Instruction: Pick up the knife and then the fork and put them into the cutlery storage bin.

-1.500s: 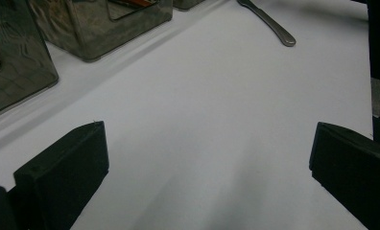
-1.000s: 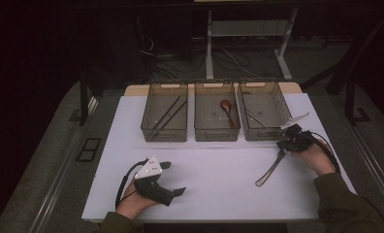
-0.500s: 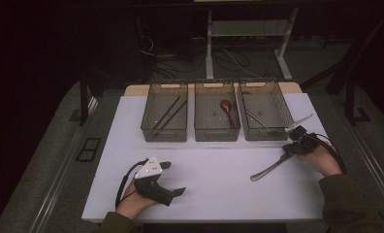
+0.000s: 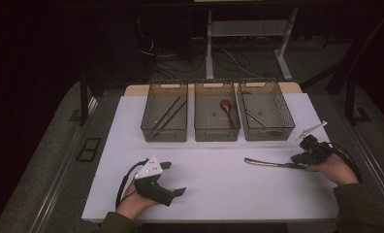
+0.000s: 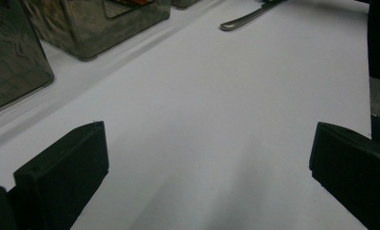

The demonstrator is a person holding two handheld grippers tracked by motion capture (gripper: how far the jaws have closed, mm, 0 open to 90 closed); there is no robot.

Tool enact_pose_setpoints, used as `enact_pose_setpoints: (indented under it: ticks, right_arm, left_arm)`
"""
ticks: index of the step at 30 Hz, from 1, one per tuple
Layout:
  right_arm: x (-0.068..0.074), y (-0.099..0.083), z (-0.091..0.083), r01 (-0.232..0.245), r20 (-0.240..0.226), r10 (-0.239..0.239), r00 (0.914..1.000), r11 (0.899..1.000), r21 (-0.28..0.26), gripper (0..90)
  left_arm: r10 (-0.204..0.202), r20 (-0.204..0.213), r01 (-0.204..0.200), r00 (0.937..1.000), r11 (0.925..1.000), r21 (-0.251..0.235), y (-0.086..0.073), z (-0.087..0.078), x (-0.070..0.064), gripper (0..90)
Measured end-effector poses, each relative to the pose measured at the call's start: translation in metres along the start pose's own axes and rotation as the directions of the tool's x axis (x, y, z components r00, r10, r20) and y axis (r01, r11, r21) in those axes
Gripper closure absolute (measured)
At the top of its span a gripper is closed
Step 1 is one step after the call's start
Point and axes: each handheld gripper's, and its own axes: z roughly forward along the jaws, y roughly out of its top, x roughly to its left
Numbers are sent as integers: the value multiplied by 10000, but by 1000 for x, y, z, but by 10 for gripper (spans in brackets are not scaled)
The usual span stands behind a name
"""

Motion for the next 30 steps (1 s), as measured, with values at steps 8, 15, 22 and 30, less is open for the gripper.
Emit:
enact_pose_setpoints:
  ticks: [8, 15, 22, 30]
  right_arm:
    - [4, -8, -4, 310, -457, -302, 9985, 9994, 154, 892]
    - [3, -3, -14, 223, -497, -243, 9985, 9989, -409, 845]
    - [17, 18, -20, 1127, -947, -1190, 9884, 9912, -701, 712]
    - [34, 42, -6, 2152, -1254, -2160, 9683, 9764, -203, 688]
  left_arm:
    - [2, -11, -2, 10000, 10000, -23, 0, 0, 0, 0]
    - [12, 0, -12, 10000, 10000, -12, 0, -1, 0, 0]
    - [-2, 5, 2, 10000, 10000, -4, 0, 0, 0, 0]
    - [17, 10, -17, 10000, 10000, 45, 0, 1, 0, 0]
